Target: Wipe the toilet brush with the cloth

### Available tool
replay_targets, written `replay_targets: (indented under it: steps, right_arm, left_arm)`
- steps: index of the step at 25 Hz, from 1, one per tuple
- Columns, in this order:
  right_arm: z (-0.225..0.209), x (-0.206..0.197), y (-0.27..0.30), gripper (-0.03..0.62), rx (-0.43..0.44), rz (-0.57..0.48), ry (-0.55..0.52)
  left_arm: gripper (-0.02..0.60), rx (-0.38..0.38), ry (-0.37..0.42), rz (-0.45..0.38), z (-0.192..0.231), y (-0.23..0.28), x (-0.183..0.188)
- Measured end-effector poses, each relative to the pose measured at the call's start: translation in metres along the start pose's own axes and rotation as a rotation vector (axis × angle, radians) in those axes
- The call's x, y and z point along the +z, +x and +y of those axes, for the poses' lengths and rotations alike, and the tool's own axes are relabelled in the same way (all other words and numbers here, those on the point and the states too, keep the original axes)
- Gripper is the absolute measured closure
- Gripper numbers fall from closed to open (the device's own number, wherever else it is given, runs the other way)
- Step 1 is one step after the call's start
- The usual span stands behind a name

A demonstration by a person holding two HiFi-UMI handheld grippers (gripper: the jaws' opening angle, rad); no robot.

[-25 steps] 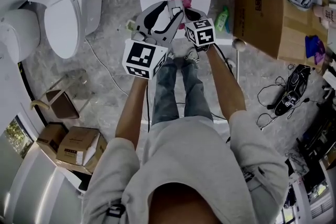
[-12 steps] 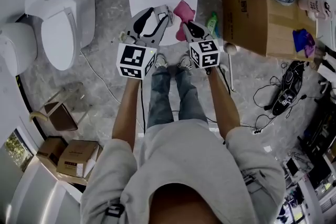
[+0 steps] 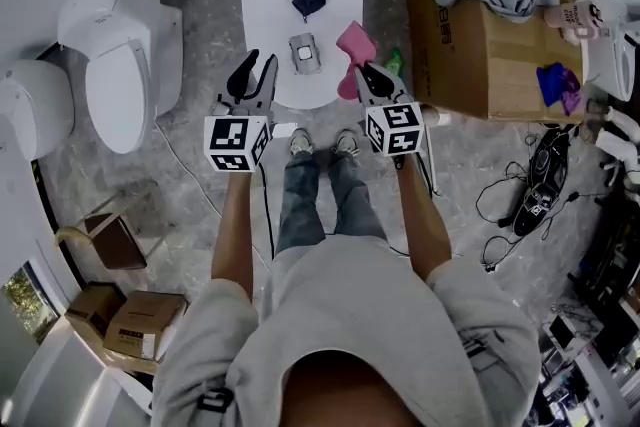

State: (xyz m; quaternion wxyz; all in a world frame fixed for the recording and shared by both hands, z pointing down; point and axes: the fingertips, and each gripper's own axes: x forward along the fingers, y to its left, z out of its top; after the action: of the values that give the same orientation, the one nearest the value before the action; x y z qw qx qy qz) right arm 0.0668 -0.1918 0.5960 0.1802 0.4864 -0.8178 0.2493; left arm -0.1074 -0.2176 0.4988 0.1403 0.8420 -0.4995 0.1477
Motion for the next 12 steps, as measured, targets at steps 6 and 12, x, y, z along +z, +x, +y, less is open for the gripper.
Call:
replay_targets:
  steps: [6, 12]
  right_arm:
    - [-0.012, 0.035, -0.033, 0.534, -0.056, -0.073, -0.009]
    - [-0.019, 0.073, -0.071, 0.534, -0.102, -0.143, -0.023]
  left_arm:
    - [0.558, 0.017, -0.028, -0.020, -0.002, -0.018, 0.007]
    - [0.561, 0.024, -0.007, -0.033, -0.008, -0.032, 0.028]
